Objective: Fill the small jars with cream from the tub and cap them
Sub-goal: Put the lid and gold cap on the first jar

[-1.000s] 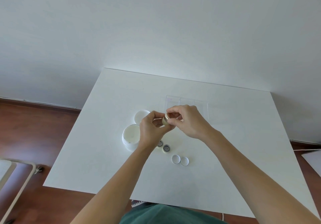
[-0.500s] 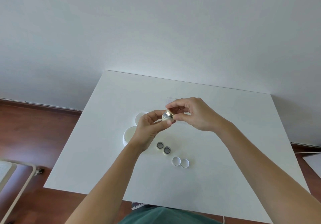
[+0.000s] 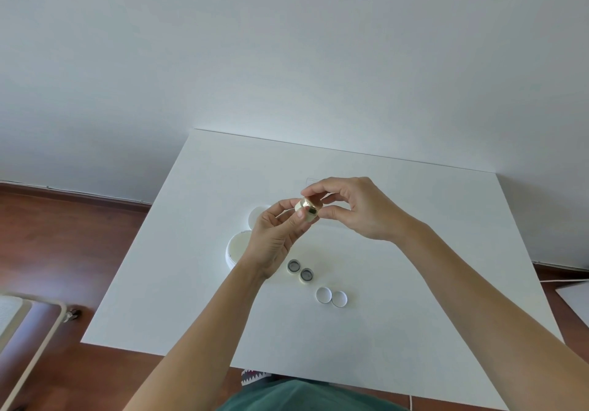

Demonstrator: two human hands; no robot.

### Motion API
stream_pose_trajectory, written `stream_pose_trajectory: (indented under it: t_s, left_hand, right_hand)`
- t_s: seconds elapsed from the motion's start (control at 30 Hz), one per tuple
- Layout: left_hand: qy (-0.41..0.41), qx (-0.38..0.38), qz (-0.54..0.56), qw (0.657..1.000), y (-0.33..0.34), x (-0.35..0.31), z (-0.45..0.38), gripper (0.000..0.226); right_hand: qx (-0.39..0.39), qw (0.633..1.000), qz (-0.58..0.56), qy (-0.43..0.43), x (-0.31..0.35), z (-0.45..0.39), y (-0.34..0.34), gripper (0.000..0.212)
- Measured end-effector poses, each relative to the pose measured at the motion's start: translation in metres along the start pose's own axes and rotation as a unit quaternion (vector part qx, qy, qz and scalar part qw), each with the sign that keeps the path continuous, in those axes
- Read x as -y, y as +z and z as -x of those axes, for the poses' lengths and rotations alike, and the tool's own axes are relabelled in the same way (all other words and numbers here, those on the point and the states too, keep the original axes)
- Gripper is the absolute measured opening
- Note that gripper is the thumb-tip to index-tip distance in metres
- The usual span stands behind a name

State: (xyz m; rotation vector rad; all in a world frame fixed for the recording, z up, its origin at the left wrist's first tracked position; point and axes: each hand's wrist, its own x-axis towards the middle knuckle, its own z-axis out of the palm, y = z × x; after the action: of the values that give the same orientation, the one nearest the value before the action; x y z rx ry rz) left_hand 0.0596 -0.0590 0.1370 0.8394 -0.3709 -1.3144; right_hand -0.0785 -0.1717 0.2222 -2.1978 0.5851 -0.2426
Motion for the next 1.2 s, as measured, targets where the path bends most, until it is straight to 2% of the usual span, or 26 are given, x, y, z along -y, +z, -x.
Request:
stream_pose_trajectory:
  t_s: [0.2,0.37,0.5,0.6,0.87,1.0,1.03,1.13,1.2]
  left_hand:
    - [0.024,-0.005,0.01,1.0,0.001,0.002,0.001,0.028]
    - [0.029,-0.004,0.01,1.0,0.002,0.003,0.002,0.026]
    - [0.02,-0.012,0.021,1.0,0.003,0.004,0.004,0.025]
    - [0.018,-0.02,0.028,0.999,0.003,0.003,0.004,0.02]
    - [-0.008,-0.011,0.03,0.999,0.006,0.004,0.006,0.027]
    - [-0.012,-0.017,0.032,0.999,0.008,0.005,0.008,0.021]
    - [-0.013,-0.018,0.032,0.999,0.008,0.005,0.008,0.021]
    - [-0.015,-0.017,0.031,0.999,0.007,0.005,0.009,0.026]
    - [-0.012,-0.016,0.034,0.999,0.007,0.005,0.01,0.024]
  right_hand:
    - [-0.015,1.0,0.013,0.001,-0.003,-0.001,0.001,0.032]
    - [-0.023,0.998,0.059,0.001,-0.006,-0.004,0.002,0.015]
    - [-0.022,0.996,0.081,0.01,-0.009,-0.004,0.002,0.026]
    - [-0.006,0.999,0.045,0.02,-0.009,0.0,-0.001,0.043]
    - [0.032,0.998,0.059,-0.013,-0.003,-0.003,-0.01,0.036]
    - [0.046,0.995,0.083,0.013,-0.003,-0.005,-0.013,0.018]
    - [0.043,0.995,0.092,0.022,-0.002,-0.006,-0.011,0.019]
    - [0.031,0.99,0.129,0.038,-0.004,-0.008,-0.006,0.043]
    - [0.029,0.991,0.125,0.041,-0.006,-0.005,-0.008,0.046]
